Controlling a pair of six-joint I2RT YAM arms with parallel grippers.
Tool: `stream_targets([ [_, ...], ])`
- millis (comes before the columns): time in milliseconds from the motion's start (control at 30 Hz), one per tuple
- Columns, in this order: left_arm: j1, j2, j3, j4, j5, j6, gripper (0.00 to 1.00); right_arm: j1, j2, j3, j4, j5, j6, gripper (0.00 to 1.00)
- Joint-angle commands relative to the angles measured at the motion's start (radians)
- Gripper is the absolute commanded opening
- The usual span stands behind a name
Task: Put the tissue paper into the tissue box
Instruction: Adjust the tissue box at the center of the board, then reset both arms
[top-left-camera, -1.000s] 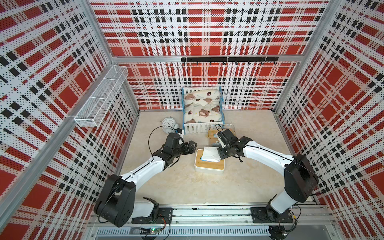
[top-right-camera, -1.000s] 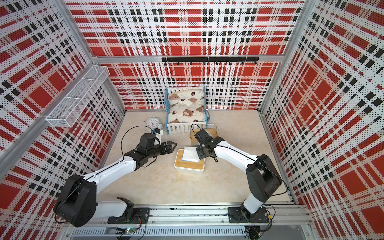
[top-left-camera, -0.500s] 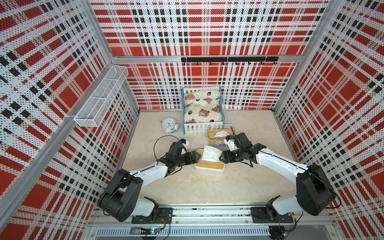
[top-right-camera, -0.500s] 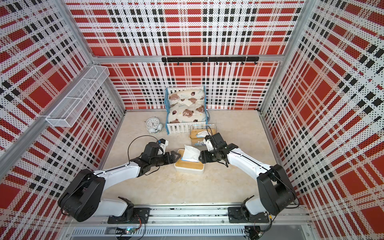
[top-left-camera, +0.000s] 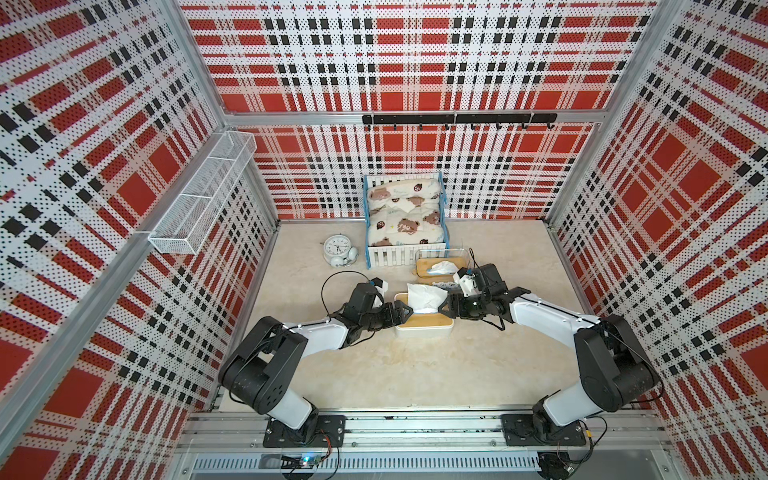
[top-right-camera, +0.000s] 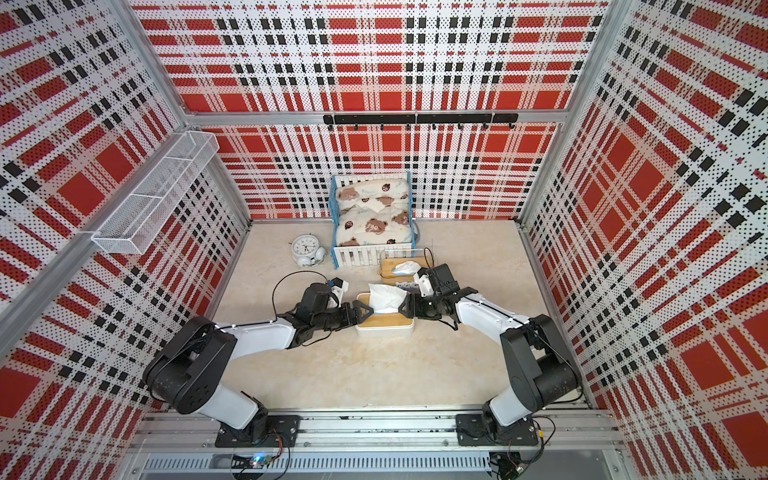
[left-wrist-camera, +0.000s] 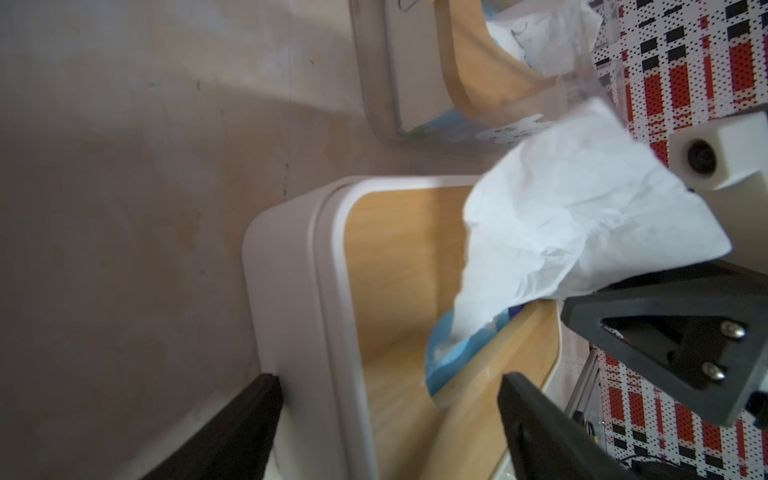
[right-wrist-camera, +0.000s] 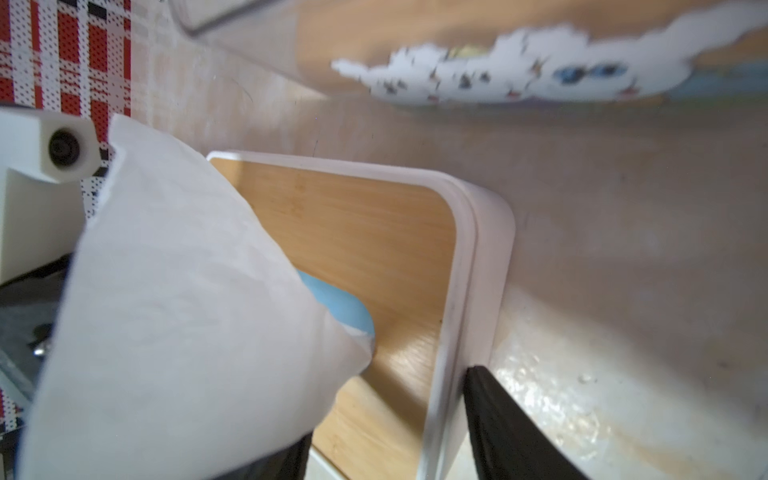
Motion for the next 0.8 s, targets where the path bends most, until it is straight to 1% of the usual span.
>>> stream_targets([
  [0,0.013,-0.013,0.051,0.009,-0.036,0.030,0.88,-0.030,-0.009,0.040,0.020,-0.047,-0.033,0.65],
  [133,0.057,-0.064,0.047,-0.066,-0.129,0.085,0.89,-0.078,-0.077,0.062,-0.060,0.039,-0.075,0.67],
  [200,0.091,-0.113,0.032,-0.079,-0.176,0.094,0.90,-0.089,-0.135,0.076,-0.107,0.152,-0.100,0.73],
  [233,0.105,-0.141,0.023,-0.079,-0.200,0.097,0.90,-0.089,-0.159,0.085,-0.123,0.208,-0.111,0.80],
  [267,0.116,-0.174,0.014,-0.083,-0.244,0.102,0.90,-0.090,-0.186,0.091,-0.135,0.276,-0.122,0.81],
  [400,0.113,-0.308,-0.002,-0.110,-0.501,0.155,0.91,-0.090,-0.281,0.100,-0.137,0.534,-0.141,0.83],
  [467,0.116,-0.376,-0.014,-0.102,-0.627,0.176,0.92,-0.090,-0.328,0.086,-0.101,0.681,-0.147,0.84],
  [567,0.147,-0.468,-0.058,-0.036,-0.737,0.204,0.93,-0.090,-0.376,0.040,-0.016,0.877,-0.157,0.85],
  [633,0.196,-0.516,-0.094,0.021,-0.764,0.205,0.93,-0.089,-0.394,-0.004,0.056,0.978,-0.174,0.88],
  [700,0.258,-0.552,-0.130,0.074,-0.766,0.196,0.94,-0.091,-0.397,-0.052,0.130,1.077,-0.190,0.92],
  [767,0.330,-0.581,-0.166,0.117,-0.785,0.185,0.98,-0.092,-0.385,-0.107,0.213,1.149,-0.213,0.96],
])
